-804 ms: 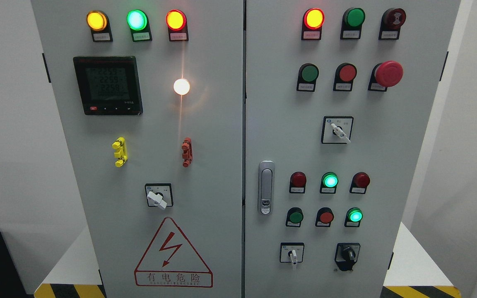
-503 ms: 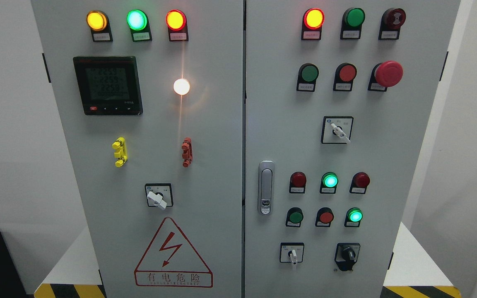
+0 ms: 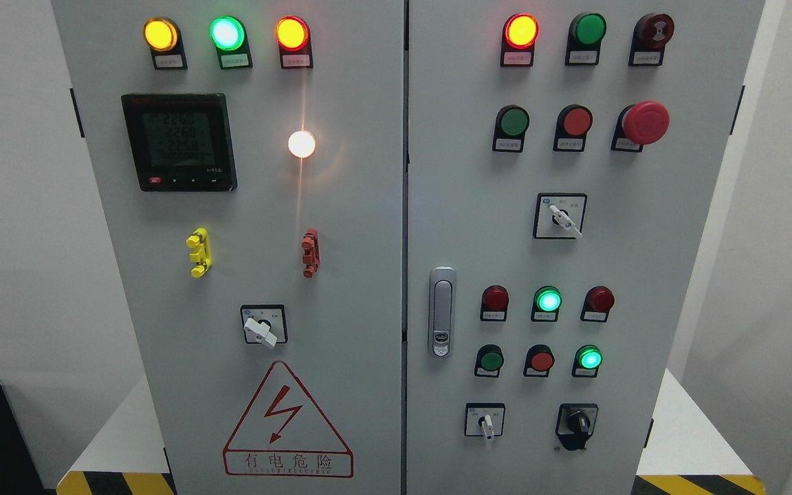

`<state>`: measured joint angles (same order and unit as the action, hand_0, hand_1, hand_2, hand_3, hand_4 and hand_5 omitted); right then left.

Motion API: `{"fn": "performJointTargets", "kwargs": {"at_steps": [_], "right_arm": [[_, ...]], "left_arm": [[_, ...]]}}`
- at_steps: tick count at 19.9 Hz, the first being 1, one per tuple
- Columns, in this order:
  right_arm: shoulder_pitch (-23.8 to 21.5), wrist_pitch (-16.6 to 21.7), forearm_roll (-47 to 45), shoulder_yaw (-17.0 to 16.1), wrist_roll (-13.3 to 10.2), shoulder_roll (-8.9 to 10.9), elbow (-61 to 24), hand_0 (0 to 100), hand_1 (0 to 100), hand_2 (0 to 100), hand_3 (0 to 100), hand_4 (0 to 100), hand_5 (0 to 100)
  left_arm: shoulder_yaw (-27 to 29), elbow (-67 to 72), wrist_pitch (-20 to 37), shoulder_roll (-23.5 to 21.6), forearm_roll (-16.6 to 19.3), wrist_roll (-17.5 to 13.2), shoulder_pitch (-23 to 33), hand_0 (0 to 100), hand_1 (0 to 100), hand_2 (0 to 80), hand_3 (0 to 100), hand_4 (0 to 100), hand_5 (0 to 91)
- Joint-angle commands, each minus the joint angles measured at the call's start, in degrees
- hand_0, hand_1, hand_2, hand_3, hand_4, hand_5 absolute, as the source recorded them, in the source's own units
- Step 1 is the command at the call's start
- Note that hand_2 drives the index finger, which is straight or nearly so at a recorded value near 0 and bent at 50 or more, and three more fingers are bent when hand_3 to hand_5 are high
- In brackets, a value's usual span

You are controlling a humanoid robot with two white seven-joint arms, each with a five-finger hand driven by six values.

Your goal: Flip black knob to close circuit

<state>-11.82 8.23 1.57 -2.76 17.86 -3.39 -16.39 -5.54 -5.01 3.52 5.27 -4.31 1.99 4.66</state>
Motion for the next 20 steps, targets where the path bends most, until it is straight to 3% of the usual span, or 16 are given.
{"fn": "performJointTargets", "kwargs": {"at_steps": [1,6,9,12,14,17,20], "right_arm": [[0.04,-3.03,4.84,-0.32,-0.81,1.97,-13.90,0,19,0,0,0,0],[0.22,-7.52,13.08,-0.67,-1.86,3.30,-27.00,0,20,0,0,0,0],[0.83,-8.14,18.89,-0.85,-2.82,3.47,-34.39,0,20,0,6,0,0],[1.18,-8.32,25.30,-0.94,-3.09,3.82,-41.24,0,23,11,20,13,0],[1.18,-8.84,30.13,-1.98,-3.09,3.83,-46.60,1,25,18,32,28,1],[1.18,-8.58,38.22,-4.53,-2.57,3.65,-53.11,4,25,34,50,44,23],[1.01,-8.49,43.58,-5.42,-2.30,3.65,-60.14,5,27,52,66,54,36]], "left_arm": [[0.00,0.00,0.00,0.00,0.00,0.04,0.00,12,56,0.0,0,0,0.0],[0.00,0.00,0.00,0.00,0.00,0.04,0.00,12,56,0.0,0,0,0.0],[0.00,0.00,0.00,0.00,0.00,0.04,0.00,12,56,0.0,0,0,0.0],[0.00,0.00,0.00,0.00,0.00,0.04,0.00,12,56,0.0,0,0,0.0],[0.00,0.00,0.00,0.00,0.00,0.04,0.00,12,56,0.0,0,0,0.0],[0.00,0.00,0.00,0.00,0.00,0.04,0.00,12,56,0.0,0,0,0.0],[0.00,0.00,0.00,0.00,0.00,0.04,0.00,12,56,0.0,0,0,0.0]]}}
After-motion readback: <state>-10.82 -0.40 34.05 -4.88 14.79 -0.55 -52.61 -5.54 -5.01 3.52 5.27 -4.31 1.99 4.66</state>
